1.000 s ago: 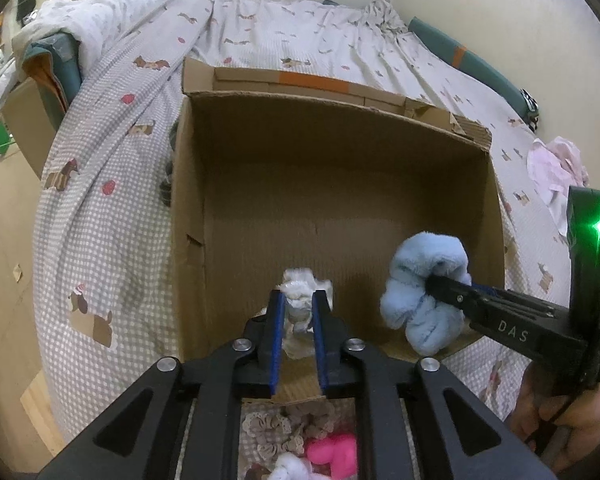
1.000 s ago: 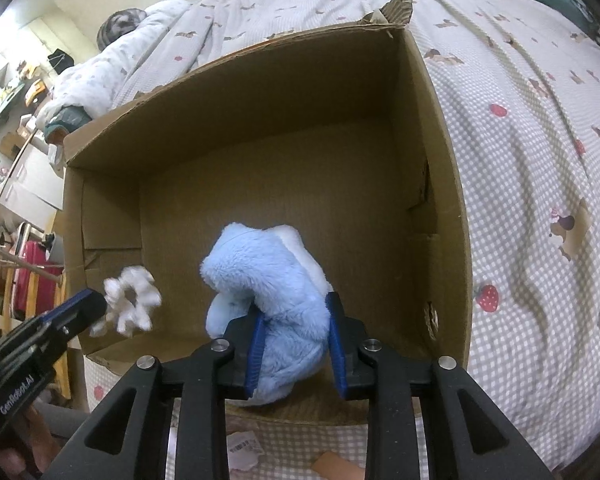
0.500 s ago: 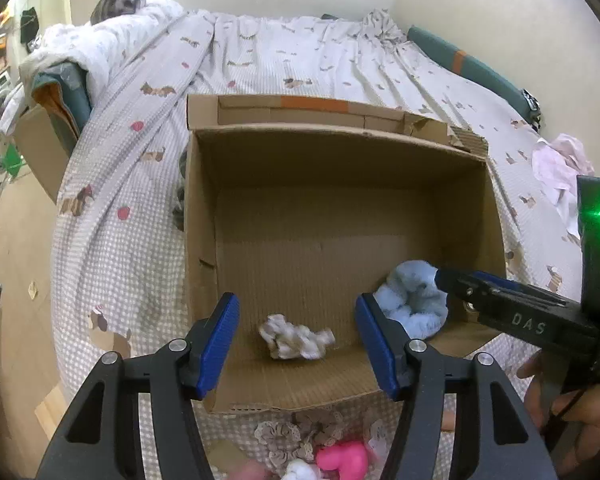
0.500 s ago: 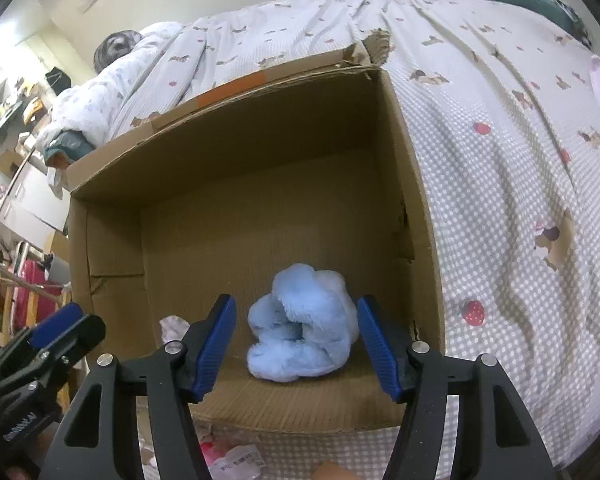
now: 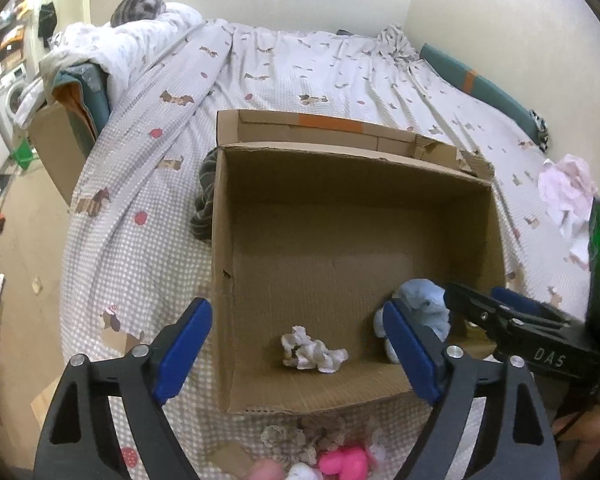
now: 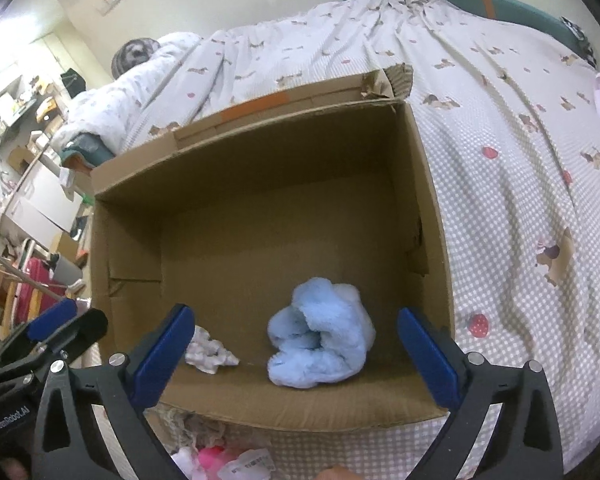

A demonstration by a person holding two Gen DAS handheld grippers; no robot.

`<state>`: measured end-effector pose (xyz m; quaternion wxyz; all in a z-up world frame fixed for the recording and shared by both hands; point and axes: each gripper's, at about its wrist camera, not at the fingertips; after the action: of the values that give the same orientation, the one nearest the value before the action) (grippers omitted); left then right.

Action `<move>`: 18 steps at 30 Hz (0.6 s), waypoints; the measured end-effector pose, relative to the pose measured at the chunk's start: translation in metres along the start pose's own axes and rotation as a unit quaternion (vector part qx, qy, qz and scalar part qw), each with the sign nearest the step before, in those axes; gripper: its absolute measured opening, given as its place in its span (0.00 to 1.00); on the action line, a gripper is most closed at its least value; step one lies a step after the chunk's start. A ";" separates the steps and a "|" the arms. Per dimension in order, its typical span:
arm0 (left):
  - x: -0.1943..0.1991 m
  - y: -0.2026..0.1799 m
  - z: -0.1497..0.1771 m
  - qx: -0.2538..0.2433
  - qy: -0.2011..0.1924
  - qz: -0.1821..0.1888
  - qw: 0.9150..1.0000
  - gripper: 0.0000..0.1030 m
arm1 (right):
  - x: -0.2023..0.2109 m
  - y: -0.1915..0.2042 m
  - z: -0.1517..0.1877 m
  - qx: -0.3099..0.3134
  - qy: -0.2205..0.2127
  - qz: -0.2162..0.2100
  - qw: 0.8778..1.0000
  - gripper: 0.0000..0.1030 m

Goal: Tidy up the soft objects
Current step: 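Open both grippers to drop the items into the box, then withdraw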

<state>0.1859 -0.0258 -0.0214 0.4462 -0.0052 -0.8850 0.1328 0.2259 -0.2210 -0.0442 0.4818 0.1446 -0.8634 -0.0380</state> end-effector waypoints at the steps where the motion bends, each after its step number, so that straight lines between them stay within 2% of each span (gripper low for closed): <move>1: 0.003 0.001 0.000 0.005 -0.003 0.006 1.000 0.86 | 0.001 0.000 0.000 0.000 -0.003 -0.002 1.000 1.00; 4: 0.012 0.002 0.000 0.003 -0.023 0.001 1.000 0.92 | 0.002 -0.001 0.001 -0.007 -0.011 0.000 1.000 1.00; 10: 0.024 0.003 0.005 -0.005 -0.039 -0.016 0.999 0.93 | 0.011 -0.003 0.005 -0.011 -0.028 0.012 0.999 1.00; 18: 0.043 0.012 0.013 -0.006 -0.046 -0.028 0.999 0.93 | 0.028 -0.001 0.017 -0.012 -0.031 0.006 0.999 1.00</move>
<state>0.1481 -0.0115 0.0025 0.4081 0.0229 -0.9053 0.1154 0.1982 -0.2312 -0.0304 0.4571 0.1324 -0.8781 -0.0498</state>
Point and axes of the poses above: each gripper's, at about its wrist camera, not at the fingertips, and x roughly against the way its jaws point, y to its left, z to its underside, and after that the axes turned 10 degrees about x, right-handed
